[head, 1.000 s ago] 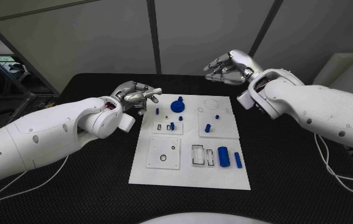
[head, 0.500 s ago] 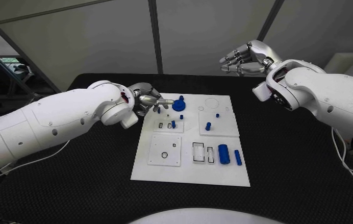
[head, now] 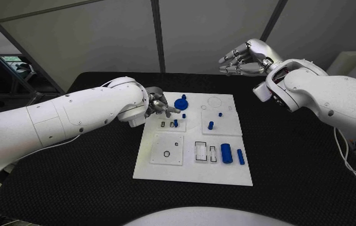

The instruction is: Assemble the parts on the task board

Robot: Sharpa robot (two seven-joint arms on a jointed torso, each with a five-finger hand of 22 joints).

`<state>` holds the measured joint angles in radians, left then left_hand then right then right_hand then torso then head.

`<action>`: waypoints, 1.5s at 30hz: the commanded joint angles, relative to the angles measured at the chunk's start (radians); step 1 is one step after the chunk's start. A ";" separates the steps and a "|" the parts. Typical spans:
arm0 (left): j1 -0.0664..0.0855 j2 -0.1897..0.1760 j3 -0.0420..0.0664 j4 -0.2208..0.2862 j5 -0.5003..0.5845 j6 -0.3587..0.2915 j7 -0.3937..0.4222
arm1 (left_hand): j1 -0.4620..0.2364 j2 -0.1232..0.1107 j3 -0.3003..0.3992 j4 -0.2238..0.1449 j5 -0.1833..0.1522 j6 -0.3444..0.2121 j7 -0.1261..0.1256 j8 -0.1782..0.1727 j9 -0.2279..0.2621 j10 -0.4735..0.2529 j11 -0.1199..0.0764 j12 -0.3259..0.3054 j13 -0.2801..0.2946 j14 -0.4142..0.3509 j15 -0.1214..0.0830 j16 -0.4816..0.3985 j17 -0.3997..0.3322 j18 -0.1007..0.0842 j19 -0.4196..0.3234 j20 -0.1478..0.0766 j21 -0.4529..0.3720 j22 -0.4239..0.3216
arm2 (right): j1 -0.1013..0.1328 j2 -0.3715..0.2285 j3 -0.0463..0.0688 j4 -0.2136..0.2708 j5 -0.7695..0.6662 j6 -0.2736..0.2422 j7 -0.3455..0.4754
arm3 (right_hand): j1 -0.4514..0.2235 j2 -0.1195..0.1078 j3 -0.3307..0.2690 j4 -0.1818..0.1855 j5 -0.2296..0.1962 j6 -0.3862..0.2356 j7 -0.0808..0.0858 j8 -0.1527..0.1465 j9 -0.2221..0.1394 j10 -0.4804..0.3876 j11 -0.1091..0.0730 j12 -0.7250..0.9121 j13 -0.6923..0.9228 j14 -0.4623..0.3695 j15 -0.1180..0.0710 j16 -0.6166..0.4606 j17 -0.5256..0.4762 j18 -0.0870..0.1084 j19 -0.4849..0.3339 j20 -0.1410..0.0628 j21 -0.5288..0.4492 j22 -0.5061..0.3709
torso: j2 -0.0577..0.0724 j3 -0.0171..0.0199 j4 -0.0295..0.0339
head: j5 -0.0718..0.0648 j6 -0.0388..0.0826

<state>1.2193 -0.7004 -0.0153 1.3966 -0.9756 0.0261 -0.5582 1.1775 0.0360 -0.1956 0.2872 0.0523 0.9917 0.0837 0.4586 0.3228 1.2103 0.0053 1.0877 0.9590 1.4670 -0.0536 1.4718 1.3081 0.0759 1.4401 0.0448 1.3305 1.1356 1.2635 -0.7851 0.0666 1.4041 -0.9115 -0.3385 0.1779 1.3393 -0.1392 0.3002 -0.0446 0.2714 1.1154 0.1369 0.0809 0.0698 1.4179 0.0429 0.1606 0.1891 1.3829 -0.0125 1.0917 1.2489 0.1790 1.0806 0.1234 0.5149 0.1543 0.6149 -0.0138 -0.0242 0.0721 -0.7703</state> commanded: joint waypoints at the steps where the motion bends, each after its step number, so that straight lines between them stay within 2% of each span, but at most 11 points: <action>1: 0.011 0.019 -0.017 -0.014 -0.049 0.043 -0.060 | -0.008 0.002 -0.007 0.000 -0.002 -0.003 -0.007 0.011 0.012 0.008 -0.001 0.007 0.007 0.071 -0.007 0.002 0.161 0.000 0.006 -0.001 0.008 0.005 | 0.002 0.003 0.000 0.003 -0.046 -0.046 -0.013 | -0.012 -0.001 -0.014 0.003 0.014 -0.002 -0.011 -0.009 -0.001 -0.002 0.003 0.025 0.035 -0.177 -0.001 -0.501 -0.348 0.003 0.011 -0.004 0.011 0.005 | 0.001 -0.0018 -0.0001 | -0.002 -0.004; 2: 0.013 0.025 -0.023 -0.017 -0.050 0.046 -0.061 | -0.008 0.003 -0.009 0.000 -0.001 -0.003 -0.008 0.013 0.014 0.009 -0.002 0.008 0.010 0.071 -0.008 0.003 0.162 0.000 0.006 -0.001 0.009 0.007 | 0.002 0.004 0.000 0.003 -0.047 -0.048 -0.015 | -0.010 0.005 -0.014 0.005 0.016 -0.001 -0.010 -0.008 -0.001 -0.007 0.001 0.032 0.046 -0.156 0.000 -0.526 -0.379 0.002 0.010 -0.004 0.011 0.006 | 0.002 -0.0012 -0.0005 | -0.002 -0.005; 4: 0.017 0.036 -0.031 -0.025 -0.050 0.051 -0.063 | -0.008 0.004 -0.011 0.000 -0.001 -0.004 -0.009 0.017 0.019 0.010 -0.002 0.010 0.012 0.071 -0.008 0.002 0.161 0.000 0.006 -0.002 0.011 0.009 | 0.002 0.007 0.000 0.003 -0.048 -0.051 -0.019 | -0.012 -0.004 -0.023 0.005 0.015 -0.004 -0.007 -0.010 -0.001 -0.016 0.001 0.040 0.060 -0.137 0.001 -0.556 -0.416 0.002 0.008 -0.003 0.012 0.007 | 0.002 -0.0012 -0.0005 | -0.002 -0.005; 5: 0.017 0.039 -0.033 -0.027 -0.050 0.052 -0.063 | -0.008 0.004 -0.011 0.000 -0.002 -0.004 -0.009 0.018 0.020 0.010 -0.002 0.011 0.013 0.071 -0.008 0.002 0.161 0.000 0.006 -0.002 0.011 0.009 | 0.002 0.008 0.000 0.003 -0.049 -0.051 -0.020 | -0.012 -0.003 -0.023 0.006 0.015 -0.004 -0.007 -0.010 -0.001 -0.017 0.001 0.041 0.062 -0.135 0.001 -0.559 -0.420 0.002 0.008 -0.003 0.012 0.007 | 0.002 -0.0014 0.0004 | -0.004 -0.006; 6: 0.018 0.043 -0.035 -0.030 -0.051 0.053 -0.064 | -0.008 0.005 -0.012 0.000 -0.001 -0.004 -0.009 0.019 0.022 0.011 -0.003 0.011 0.013 0.071 -0.008 0.002 0.161 0.000 0.006 -0.002 0.011 0.010 | 0.002 0.009 -0.001 0.003 -0.049 -0.051 -0.021 | -0.008 0.003 -0.027 0.008 0.017 -0.003 -0.007 -0.008 -0.001 -0.029 0.000 0.056 0.087 -0.108 0.001 -0.595 -0.469 0.002 0.006 -0.003 0.014 0.009 | 0.003 -0.0014 0.0002 | -0.004 -0.007; 11: 0.021 0.058 -0.041 -0.040 -0.051 0.063 -0.066 | -0.001 0.008 -0.015 -0.003 -0.001 -0.007 -0.011 0.030 0.036 0.013 -0.004 0.017 0.020 0.071 -0.010 0.002 0.162 -0.002 0.008 -0.003 0.016 0.018 | 0.001 0.014 -0.001 0.002 -0.050 -0.051 -0.025 | -0.005 0.008 -0.029 0.011 0.028 -0.004 -0.006 -0.009 -0.001 -0.041 0.000 0.067 0.109 -0.091 0.001 -0.618 -0.503 0.002 0.003 -0.003 0.016 0.012 | 0.002 -0.0023 0.0041 | -0.005 -0.012; 14: 0.021 0.062 -0.042 -0.043 -0.051 0.068 -0.064 | 0.004 0.010 -0.016 -0.005 -0.001 -0.009 -0.012 0.036 0.043 0.014 -0.005 0.019 0.023 0.072 -0.011 0.002 0.162 -0.002 0.009 -0.004 0.018 0.021 | 0.001 0.015 -0.001 0.002 -0.050 -0.052 -0.027 | -0.004 0.008 -0.029 0.011 0.032 -0.005 -0.006 -0.009 -0.001 -0.045 0.001 0.070 0.114 -0.088 0.002 -0.622 -0.511 0.002 0.002 -0.002 0.017 0.012 | 0.002 -0.0012 0.0030 | -0.003 -0.015; 21: 0.022 0.073 -0.043 -0.042 -0.051 0.070 -0.058 | 0.011 0.014 -0.017 -0.006 0.000 -0.013 -0.013 0.044 0.054 0.016 -0.006 0.023 0.029 0.072 -0.011 0.002 0.162 -0.003 0.010 -0.005 0.022 0.028 | 0.001 0.023 -0.001 -0.002 -0.051 -0.050 -0.032 | -0.003 0.009 -0.030 0.012 0.041 -0.007 -0.005 -0.010 -0.001 -0.050 0.001 0.073 0.122 -0.085 0.002 -0.629 -0.522 0.002 0.000 -0.002 0.017 0.013 | 0.002 -0.0020 0.0005 | -0.003 -0.020; 28: 0.022 0.084 -0.044 -0.047 -0.051 0.075 -0.055 | 0.023 0.017 -0.017 -0.010 0.000 -0.018 -0.015 0.057 0.072 0.019 -0.008 0.028 0.036 0.072 -0.013 0.001 0.162 -0.004 0.011 -0.006 0.025 0.033 | 0.001 0.031 -0.002 -0.009 -0.051 -0.044 -0.038 | -0.003 0.010 -0.030 0.013 0.048 -0.009 -0.004 -0.010 -0.002 -0.056 0.002 0.076 0.128 -0.083 0.003 -0.635 -0.531 0.001 -0.003 -0.001 0.017 0.014 | 0.001 -0.0003 0.0019 | -0.005 -0.024; 45: 0.022 0.096 -0.044 -0.060 -0.051 0.108 -0.060 | 0.044 0.021 -0.015 -0.019 0.000 -0.028 -0.017 0.073 0.097 0.023 -0.009 0.035 0.045 0.072 -0.014 0.001 0.163 -0.005 0.012 -0.007 0.031 0.043 | 0.001 0.037 -0.002 -0.014 -0.051 -0.033 -0.048 | -0.003 0.012 -0.029 0.016 0.054 -0.010 -0.003 -0.010 -0.002 -0.065 0.004 0.077 0.135 -0.085 0.005 -0.641 -0.540 0.001 -0.008 0.000 0.017 0.014 | 0.001 -0.0006 0.0021 | -0.007 -0.033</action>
<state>1.2395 -0.6059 -0.0596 1.3379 -1.0194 0.1115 -0.6110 1.2111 0.0553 -0.2109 0.2741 0.0524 0.9699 0.0697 0.5277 0.4193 1.2263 -0.0035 1.1192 1.0030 1.4670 -0.0606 1.4717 1.3078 0.0761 1.4472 0.0376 1.3578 1.1779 1.2623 -0.7489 0.0641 1.3899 -0.9595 -0.3743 0.1327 1.3343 -0.1362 0.2747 -0.0328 0.3192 1.1118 0.1336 0.0747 0.0694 1.3610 0.0481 0.2320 0.3234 1.2938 -0.0072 0.4550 0.7096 0.1789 1.0775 0.1250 0.5264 0.1671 0.6165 -0.0142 -0.0225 0.0663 -0.8021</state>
